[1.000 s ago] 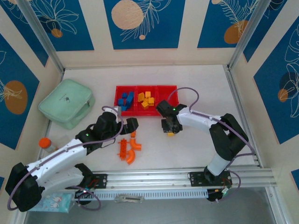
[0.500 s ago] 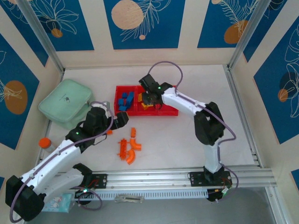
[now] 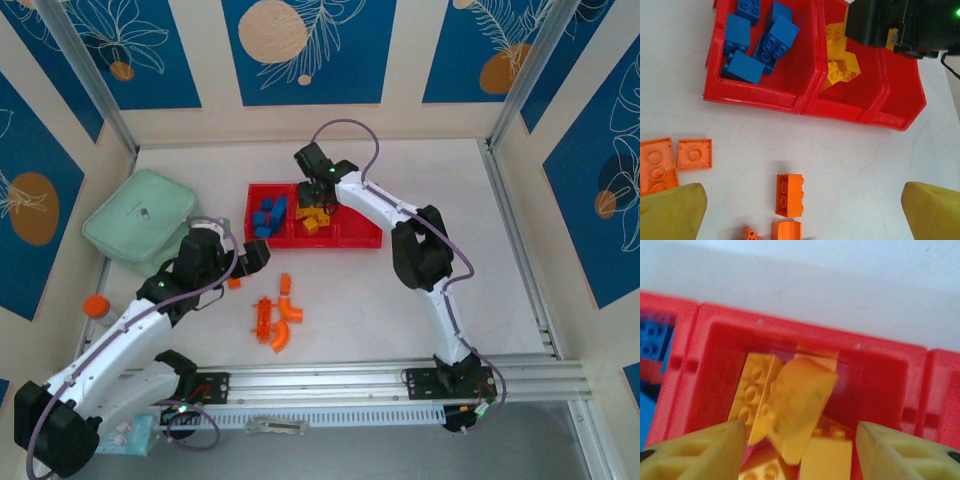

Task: Sort the legos into containers by color
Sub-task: Place the lego in the container, then pick up the lego from the center of the table.

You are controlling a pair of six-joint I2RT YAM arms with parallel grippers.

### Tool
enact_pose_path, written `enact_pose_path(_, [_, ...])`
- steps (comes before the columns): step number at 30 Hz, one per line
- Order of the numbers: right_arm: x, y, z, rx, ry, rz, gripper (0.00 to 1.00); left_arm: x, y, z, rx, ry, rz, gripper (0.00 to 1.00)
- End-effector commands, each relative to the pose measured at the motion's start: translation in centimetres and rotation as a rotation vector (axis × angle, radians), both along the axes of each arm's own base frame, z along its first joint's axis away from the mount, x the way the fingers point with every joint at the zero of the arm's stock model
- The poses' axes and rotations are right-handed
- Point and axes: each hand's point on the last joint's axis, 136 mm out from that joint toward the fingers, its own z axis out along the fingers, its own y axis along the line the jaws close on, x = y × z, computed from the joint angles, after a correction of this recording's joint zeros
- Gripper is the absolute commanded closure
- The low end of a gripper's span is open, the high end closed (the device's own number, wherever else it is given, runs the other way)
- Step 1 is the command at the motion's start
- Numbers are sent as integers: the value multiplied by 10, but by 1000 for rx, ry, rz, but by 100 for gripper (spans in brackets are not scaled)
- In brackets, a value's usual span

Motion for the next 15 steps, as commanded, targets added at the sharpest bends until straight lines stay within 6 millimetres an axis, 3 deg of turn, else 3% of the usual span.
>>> enact_pose_path(1, [-41,4,38,29,-7,60,35,-4,3,10,-10,-15,-9,1])
enact_pose_path(4, [-87,7,38,62,26,111,32,-13,9,7,-5,-3,1,1])
enact_pose_path(8, [-144,11,20,50,111,145,28,-27,17,0,-10,18,12,1])
enact_pose_path(11, [-175,18,7,55,164,147,25,-36,23,-5,-9,31,25,1])
enact_pose_path(15, [-199,33,-15,72,243,100,23,-45,30,-11,-4,37,45,1])
